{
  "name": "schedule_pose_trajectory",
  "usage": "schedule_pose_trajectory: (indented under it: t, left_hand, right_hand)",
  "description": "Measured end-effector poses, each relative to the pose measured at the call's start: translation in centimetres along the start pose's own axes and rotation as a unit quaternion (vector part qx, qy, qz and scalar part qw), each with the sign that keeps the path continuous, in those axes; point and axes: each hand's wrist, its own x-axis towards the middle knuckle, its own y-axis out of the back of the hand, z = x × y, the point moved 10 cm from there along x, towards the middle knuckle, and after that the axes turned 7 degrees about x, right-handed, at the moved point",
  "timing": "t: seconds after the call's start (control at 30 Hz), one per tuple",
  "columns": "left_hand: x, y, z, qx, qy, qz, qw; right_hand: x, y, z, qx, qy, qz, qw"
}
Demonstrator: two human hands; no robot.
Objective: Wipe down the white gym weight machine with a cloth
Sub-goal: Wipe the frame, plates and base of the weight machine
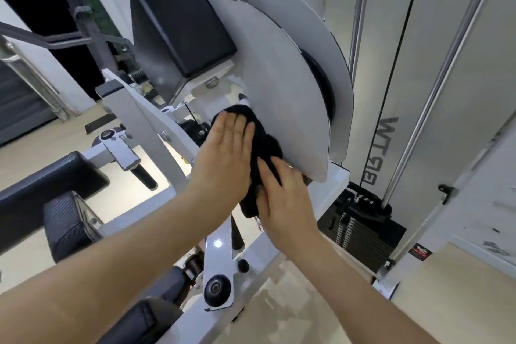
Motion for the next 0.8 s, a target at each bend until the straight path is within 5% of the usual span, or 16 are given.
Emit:
schedule_pose_trajectory:
  t: [0.1, 0.3, 0.43, 0.6, 0.8]
  left_hand:
    - [0.1, 0.3, -1.0, -0.060, 0.034, -0.030, 0.997]
    - [-1.0, 1.0, 3.8, -0.089, -0.069, -0.046, 0.993]
    - [0.4, 0.8, -3.9, -0.119, 0.092, -0.007, 0.989]
    - [-0.4, 0.8, -3.6, -0.161, 0.139, -0.023, 0.977]
    - [-2.6, 1.7, 4.4, -0.135, -0.001, 0.014, 0.991]
  right_hand:
    - [2.7, -0.1, -0.4, 0.086, -0.005, -0.030, 0.996]
    - [0.1, 0.2, 2.4, 0.134, -0.023, -0.077, 0.988]
    - [3.5, -0.5, -1.6, 0.082, 0.057, -0.023, 0.995]
    - [5.5, -2.8, -3.0, 0.196, 0.078, -0.078, 0.974]
    - [-0.7, -0.7, 1.6, 0.098, 0.057, -0.050, 0.992]
